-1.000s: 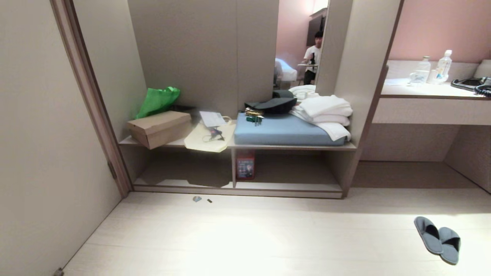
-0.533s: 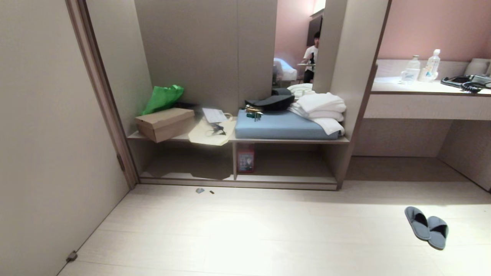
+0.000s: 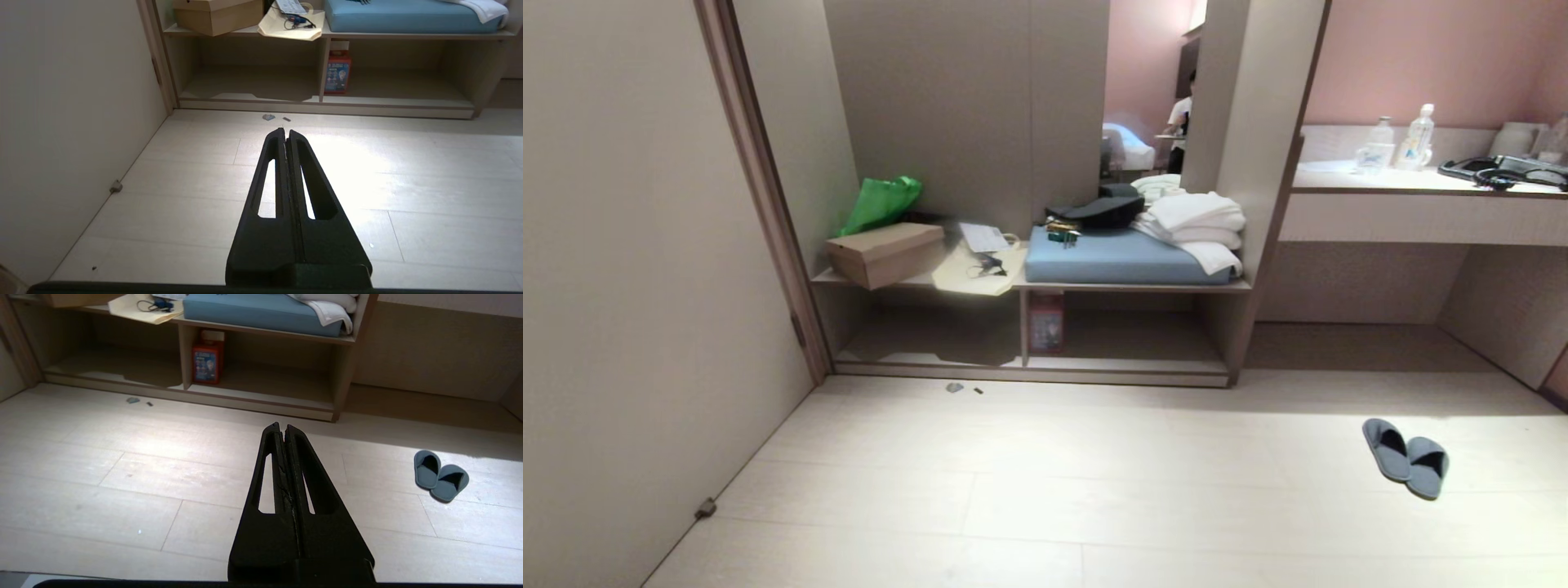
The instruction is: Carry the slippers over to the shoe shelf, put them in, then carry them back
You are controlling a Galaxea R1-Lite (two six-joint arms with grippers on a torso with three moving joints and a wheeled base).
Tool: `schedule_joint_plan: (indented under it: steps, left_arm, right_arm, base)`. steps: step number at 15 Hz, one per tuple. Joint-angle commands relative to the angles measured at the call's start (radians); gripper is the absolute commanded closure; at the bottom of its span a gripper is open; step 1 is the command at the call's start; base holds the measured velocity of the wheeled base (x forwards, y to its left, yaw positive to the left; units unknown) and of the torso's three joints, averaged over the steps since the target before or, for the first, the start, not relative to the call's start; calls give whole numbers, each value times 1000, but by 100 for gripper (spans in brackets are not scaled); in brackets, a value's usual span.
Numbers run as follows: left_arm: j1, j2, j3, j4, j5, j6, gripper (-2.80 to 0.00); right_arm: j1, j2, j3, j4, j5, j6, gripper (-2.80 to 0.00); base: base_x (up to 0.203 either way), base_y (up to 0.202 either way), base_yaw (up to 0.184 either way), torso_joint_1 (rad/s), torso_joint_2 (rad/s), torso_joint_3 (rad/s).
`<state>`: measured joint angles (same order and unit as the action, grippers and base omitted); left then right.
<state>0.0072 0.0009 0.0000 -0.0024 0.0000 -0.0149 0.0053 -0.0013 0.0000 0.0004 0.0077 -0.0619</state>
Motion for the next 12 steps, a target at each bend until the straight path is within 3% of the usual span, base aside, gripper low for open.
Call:
schedule_joint_plan:
  steps: [1, 12]
  left_arm:
    - [0, 1, 0, -1, 0, 0, 0]
    - [0, 1, 0, -1, 0, 1, 0]
  right_arm:
    - [1, 1, 0, 0, 0, -1, 0]
    - [1, 1, 0, 0, 2, -4, 0]
  base:
    - [-194, 0, -2, 2, 3, 2]
    - [-196, 0, 0, 2, 1, 2]
